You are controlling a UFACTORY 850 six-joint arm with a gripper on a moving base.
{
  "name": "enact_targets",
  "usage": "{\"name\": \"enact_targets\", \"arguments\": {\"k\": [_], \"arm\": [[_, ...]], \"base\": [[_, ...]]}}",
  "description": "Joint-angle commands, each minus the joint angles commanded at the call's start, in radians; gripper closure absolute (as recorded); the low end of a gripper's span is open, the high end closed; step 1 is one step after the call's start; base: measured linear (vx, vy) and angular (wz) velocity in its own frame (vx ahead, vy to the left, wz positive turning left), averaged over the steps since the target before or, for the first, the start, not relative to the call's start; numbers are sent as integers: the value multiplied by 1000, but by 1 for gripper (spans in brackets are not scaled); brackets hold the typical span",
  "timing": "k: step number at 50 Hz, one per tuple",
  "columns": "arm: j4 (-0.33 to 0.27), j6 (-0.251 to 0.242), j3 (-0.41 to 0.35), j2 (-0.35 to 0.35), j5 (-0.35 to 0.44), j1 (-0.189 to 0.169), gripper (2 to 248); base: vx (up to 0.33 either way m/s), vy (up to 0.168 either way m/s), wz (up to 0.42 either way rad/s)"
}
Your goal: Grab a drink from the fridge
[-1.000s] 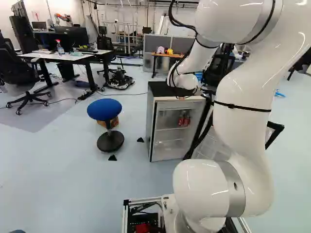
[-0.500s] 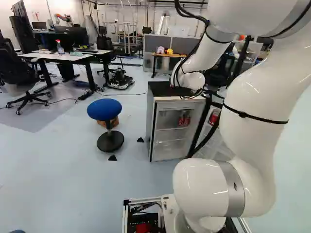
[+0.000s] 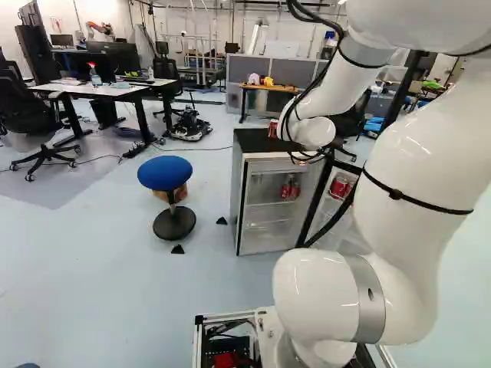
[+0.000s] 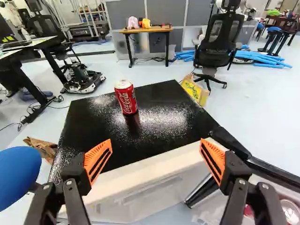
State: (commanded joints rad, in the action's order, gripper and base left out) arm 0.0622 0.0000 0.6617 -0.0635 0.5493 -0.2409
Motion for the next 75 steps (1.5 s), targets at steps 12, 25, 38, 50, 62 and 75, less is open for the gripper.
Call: {"name": "enact_targets", "arguments": {"k": [12,25,38,50,62,75], "arm": [[1,0,-39,38,-36,-33,3],[22,0,-69,67,-75,-75,3],[50,0,-92,89,-114,-121,3],[54,0,-109,107,-126,-166,3],[54,0,-123,121,-126,-213,3],[38,0,-132,131,-126,-263,3]], "base": [[0,0,0],[0,0,0],[0,0,0],[0,0,0],[0,0,0],[0,0,0]]}}
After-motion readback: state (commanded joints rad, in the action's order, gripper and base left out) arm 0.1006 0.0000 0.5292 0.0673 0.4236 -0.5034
